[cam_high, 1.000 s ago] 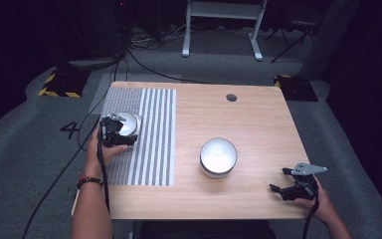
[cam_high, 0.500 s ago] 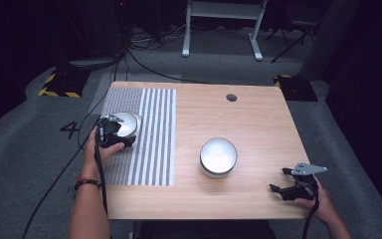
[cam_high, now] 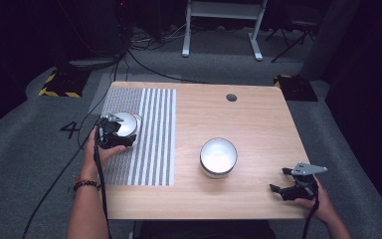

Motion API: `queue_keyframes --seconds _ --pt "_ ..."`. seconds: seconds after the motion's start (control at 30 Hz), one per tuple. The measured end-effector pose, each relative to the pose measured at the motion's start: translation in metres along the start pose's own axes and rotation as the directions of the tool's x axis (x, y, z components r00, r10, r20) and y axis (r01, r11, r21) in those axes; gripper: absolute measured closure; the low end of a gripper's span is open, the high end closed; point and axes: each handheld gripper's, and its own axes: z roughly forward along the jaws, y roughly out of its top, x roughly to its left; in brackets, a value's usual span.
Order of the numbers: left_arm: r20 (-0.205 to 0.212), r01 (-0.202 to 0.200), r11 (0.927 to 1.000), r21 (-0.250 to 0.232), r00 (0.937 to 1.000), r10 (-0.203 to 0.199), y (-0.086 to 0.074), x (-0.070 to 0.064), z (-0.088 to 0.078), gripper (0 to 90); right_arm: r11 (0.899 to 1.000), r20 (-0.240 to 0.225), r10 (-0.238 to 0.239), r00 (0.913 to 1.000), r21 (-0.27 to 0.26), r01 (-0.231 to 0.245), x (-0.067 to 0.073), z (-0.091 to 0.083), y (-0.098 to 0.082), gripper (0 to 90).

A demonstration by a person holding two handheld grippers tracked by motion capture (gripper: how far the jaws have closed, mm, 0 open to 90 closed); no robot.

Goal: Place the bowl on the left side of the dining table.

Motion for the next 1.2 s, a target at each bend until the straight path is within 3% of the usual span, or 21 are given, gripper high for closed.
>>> queue_keyframes --seconds 0.37,0.93,1.17,1.2 --pt "0.006 -0.003 0.9998 -0.022 1.0 0.003 0.002 -0.009 -0.007 16.5 1.0 0.0 0.0 1.0 -0.001 0.0 0.0 0.0 0.0 10.1" --pt "0.018 -0.071 0.9959 -0.055 0.9972 0.073 0.007 -0.03 -0.023 16.1 1.0 0.0 0.0 1.0 0.0 0.0 0.0 0.0 0.0 10.1" --pt "0.031 -0.11 0.9914 -0.071 0.9932 0.112 0.009 -0.041 -0.029 15.8 1.0 0.0 0.0 1.0 0.0 0.0 0.0 0.0 0.0 10.1" --pt "0.047 -0.113 0.991 -0.071 0.992 0.117 0.009 -0.043 -0.029 15.8 1.0 0.0 0.0 1.0 0.0 0.0 0.0 0.0 0.0 10.1"
